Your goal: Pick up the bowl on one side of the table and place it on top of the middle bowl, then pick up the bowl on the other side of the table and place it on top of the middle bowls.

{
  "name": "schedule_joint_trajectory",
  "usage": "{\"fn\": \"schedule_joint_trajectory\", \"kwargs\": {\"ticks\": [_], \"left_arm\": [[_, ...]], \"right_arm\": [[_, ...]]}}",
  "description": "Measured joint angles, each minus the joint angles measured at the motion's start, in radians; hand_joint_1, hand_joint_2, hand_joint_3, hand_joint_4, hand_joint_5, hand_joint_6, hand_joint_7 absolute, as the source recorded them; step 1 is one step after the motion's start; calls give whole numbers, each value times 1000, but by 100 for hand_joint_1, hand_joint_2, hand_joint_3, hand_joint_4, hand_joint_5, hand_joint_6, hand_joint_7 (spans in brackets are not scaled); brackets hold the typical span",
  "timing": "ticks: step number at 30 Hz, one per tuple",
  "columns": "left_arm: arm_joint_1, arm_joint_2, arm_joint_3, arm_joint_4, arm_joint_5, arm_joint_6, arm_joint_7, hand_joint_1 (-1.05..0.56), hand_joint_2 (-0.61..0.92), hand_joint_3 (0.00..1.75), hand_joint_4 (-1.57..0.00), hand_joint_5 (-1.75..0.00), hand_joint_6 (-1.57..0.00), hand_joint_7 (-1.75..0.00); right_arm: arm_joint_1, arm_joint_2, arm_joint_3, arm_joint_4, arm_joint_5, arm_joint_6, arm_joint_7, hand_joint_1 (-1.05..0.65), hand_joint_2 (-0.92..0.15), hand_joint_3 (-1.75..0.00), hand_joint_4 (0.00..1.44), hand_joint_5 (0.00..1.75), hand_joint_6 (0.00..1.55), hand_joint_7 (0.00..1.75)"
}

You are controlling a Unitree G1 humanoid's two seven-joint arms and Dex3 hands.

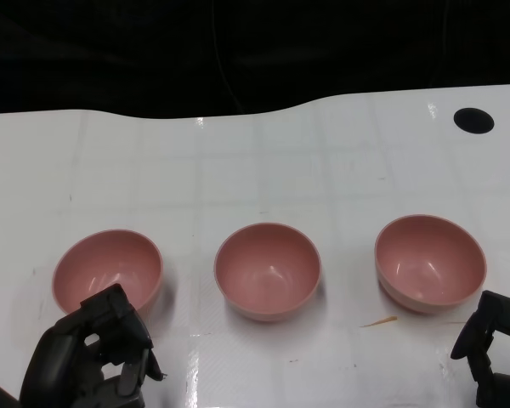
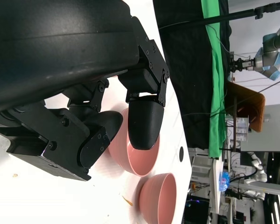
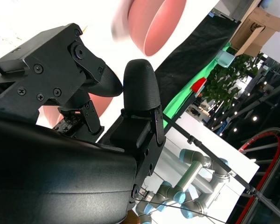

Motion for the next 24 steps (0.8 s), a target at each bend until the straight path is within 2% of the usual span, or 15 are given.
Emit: {"fn": "schedule_joint_trajectory", "kwargs": {"ticks": [24], "left_arm": [[-9,0,2,10,-1,-12,-6,-2,51,132,-77,-175,-72,-163]], "right_arm": [[0,0,1,10,-11,-6,-15,-6,-45,-133,88,166,84,144]]}}
